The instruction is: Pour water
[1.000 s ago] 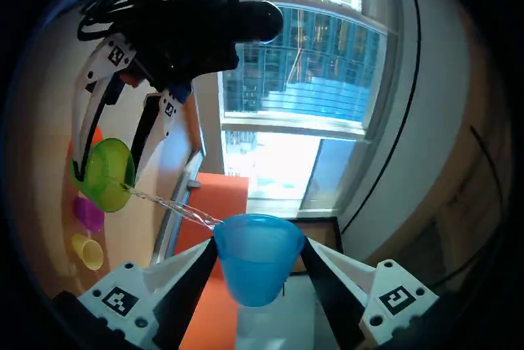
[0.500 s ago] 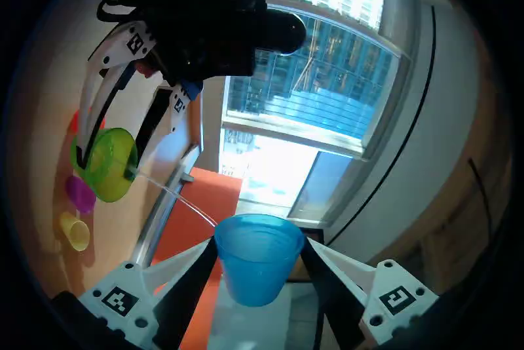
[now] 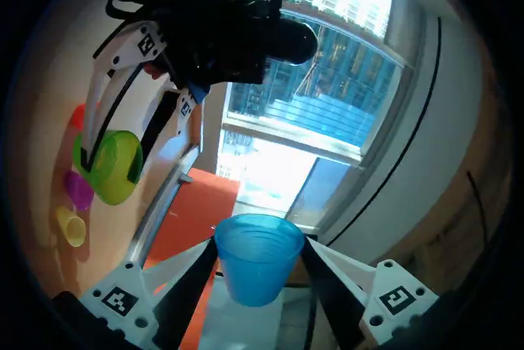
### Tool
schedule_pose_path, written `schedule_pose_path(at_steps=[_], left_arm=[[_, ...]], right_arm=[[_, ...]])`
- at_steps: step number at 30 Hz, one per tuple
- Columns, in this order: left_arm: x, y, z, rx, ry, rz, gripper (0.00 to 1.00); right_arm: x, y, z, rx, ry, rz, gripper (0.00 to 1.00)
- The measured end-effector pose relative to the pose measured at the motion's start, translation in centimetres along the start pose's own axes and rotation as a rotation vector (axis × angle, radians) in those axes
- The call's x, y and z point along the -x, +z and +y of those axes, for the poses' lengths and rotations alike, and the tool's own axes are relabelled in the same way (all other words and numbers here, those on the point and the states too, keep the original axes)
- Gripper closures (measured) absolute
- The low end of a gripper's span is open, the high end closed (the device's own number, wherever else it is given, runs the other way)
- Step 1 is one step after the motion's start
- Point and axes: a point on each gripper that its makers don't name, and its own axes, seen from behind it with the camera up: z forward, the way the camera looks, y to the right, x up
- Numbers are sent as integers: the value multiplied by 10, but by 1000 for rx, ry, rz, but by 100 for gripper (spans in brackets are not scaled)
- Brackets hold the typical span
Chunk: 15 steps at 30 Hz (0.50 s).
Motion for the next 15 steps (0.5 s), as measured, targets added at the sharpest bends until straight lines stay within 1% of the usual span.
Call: schedule_pose_path(at_steps=[2,5,12,15], left_arm=[[-1,0,0,-2,4,2,11],[-3,-2,0,-4,7,5,11],[-7,-3,-2,-14,16,10,11],[-8,-4,-3,-19,24,11,11]], right_arm=[[1,-1,2,6,56,2,8],[5,-4,5,15,164,1,8],[11,-12,8,21,467,9,8],[10,-14,8,24,588,17,8]])
